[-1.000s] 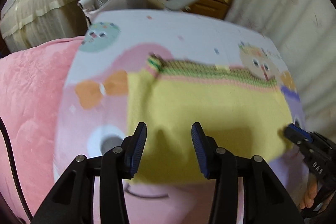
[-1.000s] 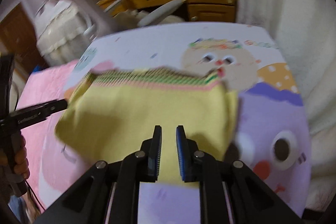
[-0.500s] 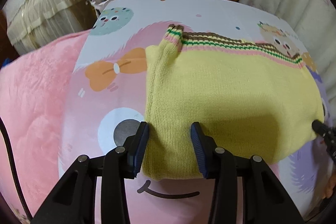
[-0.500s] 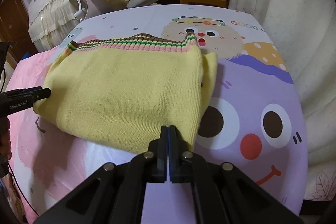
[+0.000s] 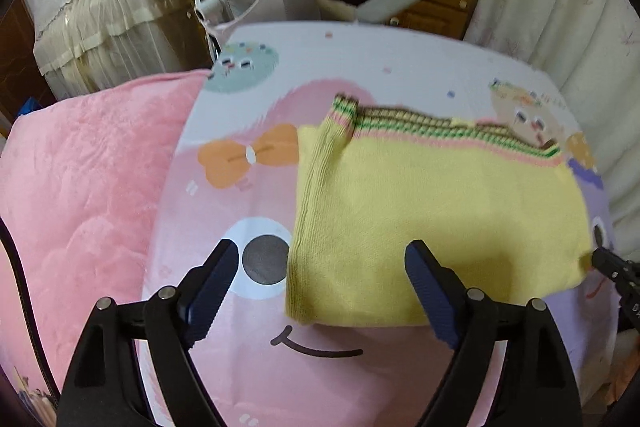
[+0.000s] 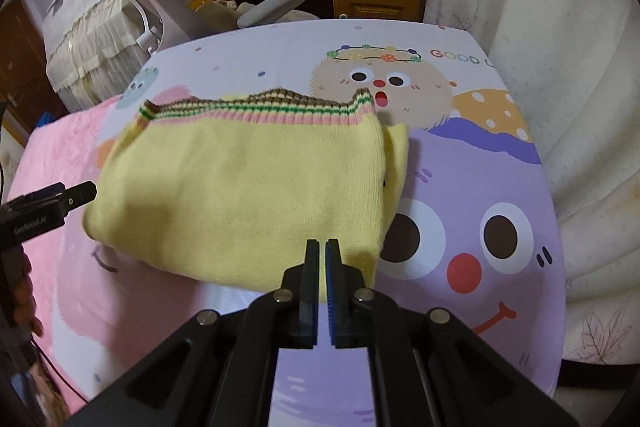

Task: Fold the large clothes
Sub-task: 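Open both grippers and release the folded cardigan, then move both grippers to the folded edge and grasp it, then lift and fold the folded cardigan over again with both grippers, then tuck the folded bundle with the right gripper while the left gripper releases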

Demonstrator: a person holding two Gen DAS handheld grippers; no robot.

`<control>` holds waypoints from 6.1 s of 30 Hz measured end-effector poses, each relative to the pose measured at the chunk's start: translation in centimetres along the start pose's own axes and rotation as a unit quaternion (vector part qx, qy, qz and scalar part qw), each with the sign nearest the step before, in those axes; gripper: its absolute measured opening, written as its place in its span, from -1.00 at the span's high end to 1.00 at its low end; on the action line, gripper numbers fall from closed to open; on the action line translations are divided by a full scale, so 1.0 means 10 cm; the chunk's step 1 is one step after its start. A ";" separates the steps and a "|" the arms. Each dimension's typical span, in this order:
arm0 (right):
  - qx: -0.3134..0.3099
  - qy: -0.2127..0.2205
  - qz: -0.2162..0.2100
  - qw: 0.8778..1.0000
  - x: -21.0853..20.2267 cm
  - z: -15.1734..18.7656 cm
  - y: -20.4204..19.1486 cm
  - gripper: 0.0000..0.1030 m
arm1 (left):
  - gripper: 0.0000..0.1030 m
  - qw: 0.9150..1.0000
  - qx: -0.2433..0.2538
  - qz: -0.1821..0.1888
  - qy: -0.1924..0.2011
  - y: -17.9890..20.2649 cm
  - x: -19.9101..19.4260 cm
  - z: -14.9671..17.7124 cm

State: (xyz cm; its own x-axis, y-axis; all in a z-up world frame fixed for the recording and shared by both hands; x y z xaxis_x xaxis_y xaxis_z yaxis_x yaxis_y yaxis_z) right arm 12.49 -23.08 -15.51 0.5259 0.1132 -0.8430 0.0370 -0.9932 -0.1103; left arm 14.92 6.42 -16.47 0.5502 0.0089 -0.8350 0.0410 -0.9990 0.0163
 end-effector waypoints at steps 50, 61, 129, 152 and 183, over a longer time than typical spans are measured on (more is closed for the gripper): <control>-0.029 0.063 -0.013 0.998 0.69 -0.17 -0.55 0.68 | -0.59 0.980 -0.071 0.170 -0.075 -0.11 0.86 0.05; -0.021 0.066 -0.021 0.997 0.69 -0.17 -0.54 0.68 | 0.34 0.959 -0.120 0.237 -0.096 -0.09 0.93 -0.01; 0.079 0.069 -0.039 0.994 -0.28 0.18 0.80 0.90 | 0.06 0.968 0.068 0.240 0.044 2.24 -0.52 -0.31; 0.090 -0.030 -0.143 0.985 -0.08 -0.38 0.14 0.37 | -0.07 0.995 0.039 0.096 -0.002 1.43 -0.03 0.29; 0.000 -0.019 -0.117 0.993 0.04 -0.74 0.00 0.76 | -0.08 0.985 -0.001 0.172 -0.003 1.49 -0.16 0.32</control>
State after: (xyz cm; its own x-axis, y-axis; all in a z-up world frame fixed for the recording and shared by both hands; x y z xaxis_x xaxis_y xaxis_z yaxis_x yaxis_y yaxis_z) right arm 18.94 -23.24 -11.94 0.4708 0.3416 -0.8134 0.1536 -0.9397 -0.3057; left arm 11.98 -8.61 -16.63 0.5274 -0.3309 -0.7825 -0.1455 -0.9426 0.3006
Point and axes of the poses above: each gripper's, at about its wrist camera, not at the fingertips, and x roughly the way its jaws point, y to its right, z to its underside, the point moved 4 cm from there along x, roughly the way its jaws point, and after that the axes turned 6 degrees about y, right-handed, at the moved point
